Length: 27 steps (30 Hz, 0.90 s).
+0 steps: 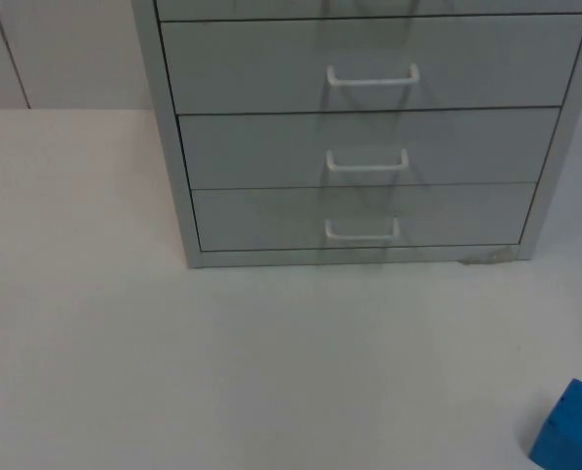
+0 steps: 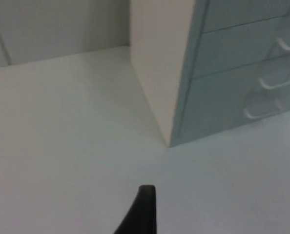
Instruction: Open the drawer with the left hand, place the block into the drawer with the right hand, then close the drawer with the left hand.
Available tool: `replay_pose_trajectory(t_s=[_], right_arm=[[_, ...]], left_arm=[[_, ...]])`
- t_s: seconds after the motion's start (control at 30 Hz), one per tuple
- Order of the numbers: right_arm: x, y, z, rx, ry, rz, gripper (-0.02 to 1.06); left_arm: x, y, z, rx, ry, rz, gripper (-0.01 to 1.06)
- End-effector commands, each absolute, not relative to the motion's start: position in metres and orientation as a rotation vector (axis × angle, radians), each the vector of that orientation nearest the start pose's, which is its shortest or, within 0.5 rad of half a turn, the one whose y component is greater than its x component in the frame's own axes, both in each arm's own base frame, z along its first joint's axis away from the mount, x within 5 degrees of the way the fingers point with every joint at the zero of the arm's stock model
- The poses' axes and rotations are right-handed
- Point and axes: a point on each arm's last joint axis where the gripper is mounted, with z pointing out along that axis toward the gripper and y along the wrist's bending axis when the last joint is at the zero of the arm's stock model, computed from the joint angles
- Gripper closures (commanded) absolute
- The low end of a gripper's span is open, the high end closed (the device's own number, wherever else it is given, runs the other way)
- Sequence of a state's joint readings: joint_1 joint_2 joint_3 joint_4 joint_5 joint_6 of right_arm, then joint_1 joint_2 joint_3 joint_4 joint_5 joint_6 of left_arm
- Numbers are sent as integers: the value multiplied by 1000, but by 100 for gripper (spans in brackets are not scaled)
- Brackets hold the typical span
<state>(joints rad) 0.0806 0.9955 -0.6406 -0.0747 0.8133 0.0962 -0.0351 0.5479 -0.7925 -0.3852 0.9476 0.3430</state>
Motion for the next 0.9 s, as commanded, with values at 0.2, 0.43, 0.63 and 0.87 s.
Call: replay_pose_trajectory(t_s=[0.2,0.43,0.63,0.87], right_arm=[[170,8,258,-27,2633,-32,-1],[171,8,258,-28,2625,-30,-1],[171,8,258,-28,2620,-30,-1],[171,9,258,-27,2616,-27,-1]], left_arm=[[125,-49,348,484,2168,-487,20],[150,-63,337,554,2186,-545,20],[169,-102,320,731,2182,-576,20],[178,-161,280,1000,2207,-456,20]])
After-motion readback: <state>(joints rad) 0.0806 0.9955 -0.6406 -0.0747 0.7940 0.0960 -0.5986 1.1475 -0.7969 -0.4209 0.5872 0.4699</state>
